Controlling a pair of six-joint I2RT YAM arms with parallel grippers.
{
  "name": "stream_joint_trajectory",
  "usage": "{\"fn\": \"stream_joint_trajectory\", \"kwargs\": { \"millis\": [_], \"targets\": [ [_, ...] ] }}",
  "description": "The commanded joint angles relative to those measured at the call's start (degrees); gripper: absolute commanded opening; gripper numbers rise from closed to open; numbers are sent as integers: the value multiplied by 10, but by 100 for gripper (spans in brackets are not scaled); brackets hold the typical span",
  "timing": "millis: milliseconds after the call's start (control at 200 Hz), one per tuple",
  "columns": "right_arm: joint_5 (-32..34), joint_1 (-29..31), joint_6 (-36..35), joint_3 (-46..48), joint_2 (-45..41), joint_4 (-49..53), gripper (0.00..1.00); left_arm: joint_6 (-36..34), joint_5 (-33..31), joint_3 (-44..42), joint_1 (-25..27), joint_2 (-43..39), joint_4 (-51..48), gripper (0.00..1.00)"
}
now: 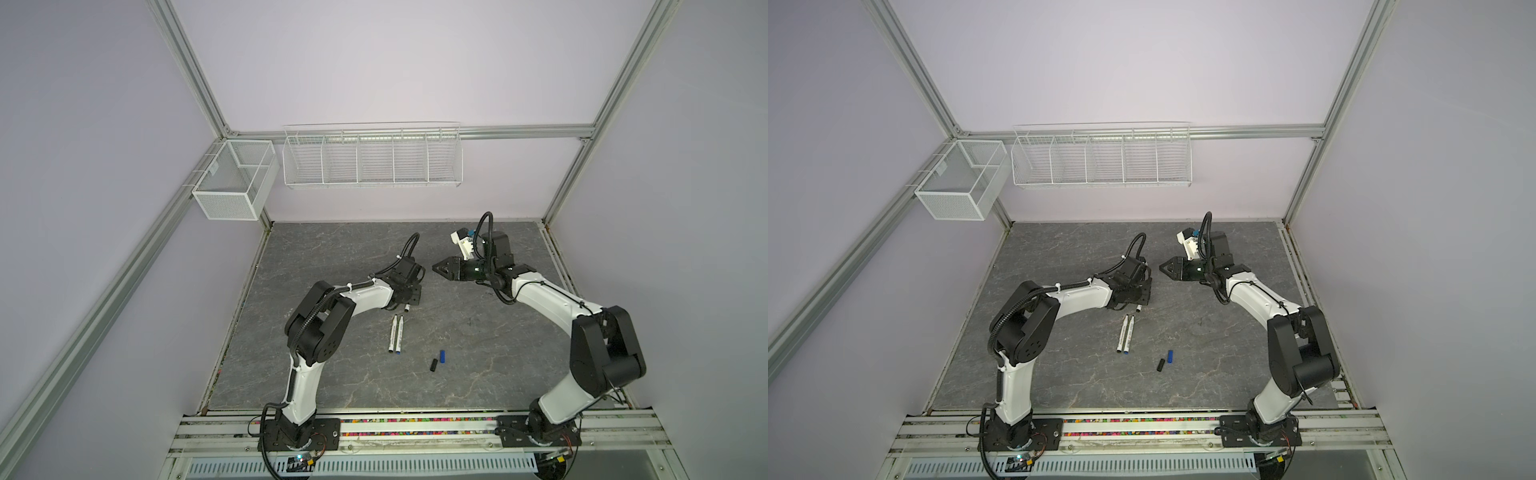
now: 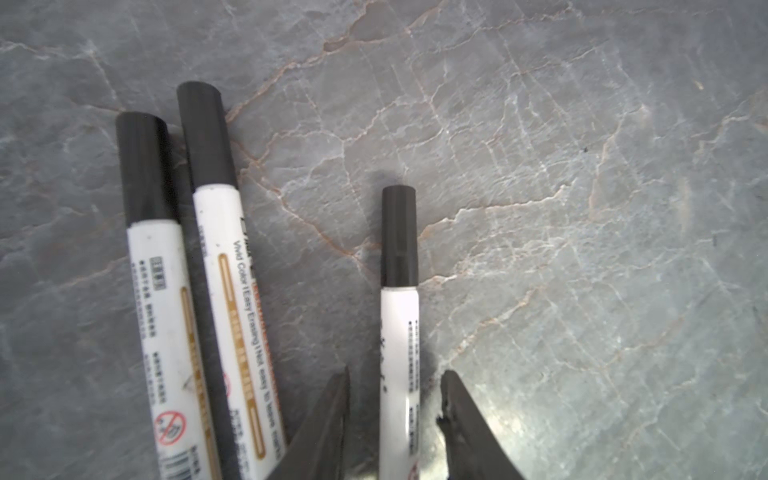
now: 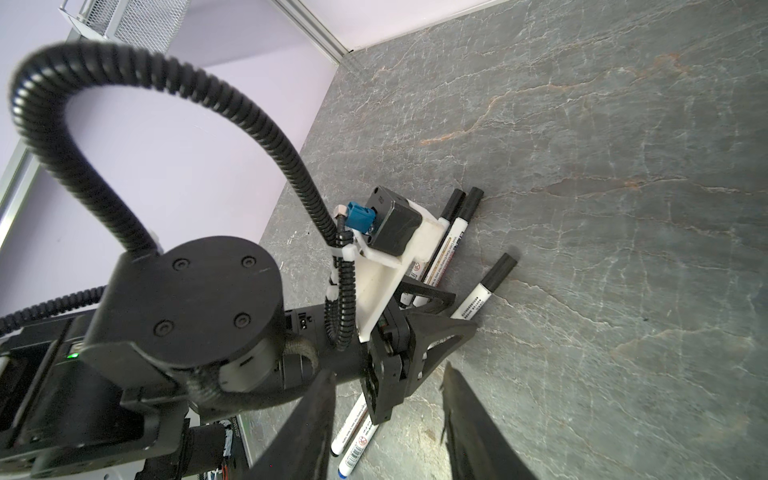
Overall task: Insert the pens into the pen caps
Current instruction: 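Lay the capped marker on the table and open the left gripper, then lower the left gripper to the uncapped black-tipped marker and grasp it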
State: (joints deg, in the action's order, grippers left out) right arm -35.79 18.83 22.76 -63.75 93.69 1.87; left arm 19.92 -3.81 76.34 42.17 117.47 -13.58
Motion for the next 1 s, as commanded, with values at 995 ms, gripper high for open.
{"fn": "stream_joint_trajectory", "kwargs": {
  "millis": [995],
  "targets": [
    [-1, -6, -9, 1, 13, 10, 45, -31, -113, -340, 58, -341, 78, 44]
  ]
}}
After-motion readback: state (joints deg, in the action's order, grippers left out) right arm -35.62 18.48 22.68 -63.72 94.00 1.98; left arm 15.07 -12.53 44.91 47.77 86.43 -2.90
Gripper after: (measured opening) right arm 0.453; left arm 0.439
